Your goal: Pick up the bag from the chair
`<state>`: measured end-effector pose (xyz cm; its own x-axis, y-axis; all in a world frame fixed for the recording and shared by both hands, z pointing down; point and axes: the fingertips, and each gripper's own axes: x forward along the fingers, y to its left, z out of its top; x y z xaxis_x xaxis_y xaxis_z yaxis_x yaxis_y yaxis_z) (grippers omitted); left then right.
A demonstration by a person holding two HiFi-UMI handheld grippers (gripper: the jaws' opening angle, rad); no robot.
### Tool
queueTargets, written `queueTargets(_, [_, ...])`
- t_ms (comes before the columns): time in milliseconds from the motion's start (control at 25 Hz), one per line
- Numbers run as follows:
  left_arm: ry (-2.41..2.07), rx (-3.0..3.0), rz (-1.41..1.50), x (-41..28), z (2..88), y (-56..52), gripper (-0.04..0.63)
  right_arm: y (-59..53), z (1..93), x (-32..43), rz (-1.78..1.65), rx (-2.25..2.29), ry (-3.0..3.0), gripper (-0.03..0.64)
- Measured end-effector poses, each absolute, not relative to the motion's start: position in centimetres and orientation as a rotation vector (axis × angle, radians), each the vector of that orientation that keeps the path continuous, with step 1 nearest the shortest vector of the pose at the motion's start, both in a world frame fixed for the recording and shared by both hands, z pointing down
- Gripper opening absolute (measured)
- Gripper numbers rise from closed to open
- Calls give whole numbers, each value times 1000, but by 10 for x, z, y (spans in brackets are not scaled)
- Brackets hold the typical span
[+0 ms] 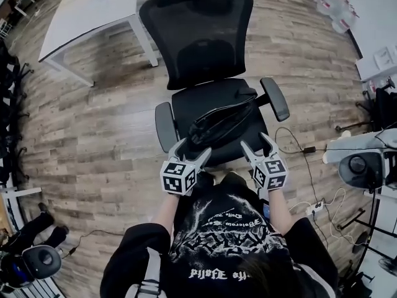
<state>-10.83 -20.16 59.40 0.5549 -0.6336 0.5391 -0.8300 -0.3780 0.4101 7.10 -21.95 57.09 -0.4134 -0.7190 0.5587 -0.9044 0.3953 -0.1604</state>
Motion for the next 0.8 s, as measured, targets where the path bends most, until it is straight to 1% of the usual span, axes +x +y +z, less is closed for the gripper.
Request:
queueTargets(240, [-1128,2131,417,-114,608,-220,377,-237,579,85,558,1373,-2189,305])
queueTargets(520, [-1108,2097,474,-109,628,-231,377,-271,593,94,432,1238,-2144,307])
queueTargets(640, [-1127,2089,488,-108,633,-245,379,-287,602,94,383,1152,-2134,330])
queueTargets(800, [-1147,2070,504,-103,640,-262,377,-315,613,95,347,1044,-2141,333])
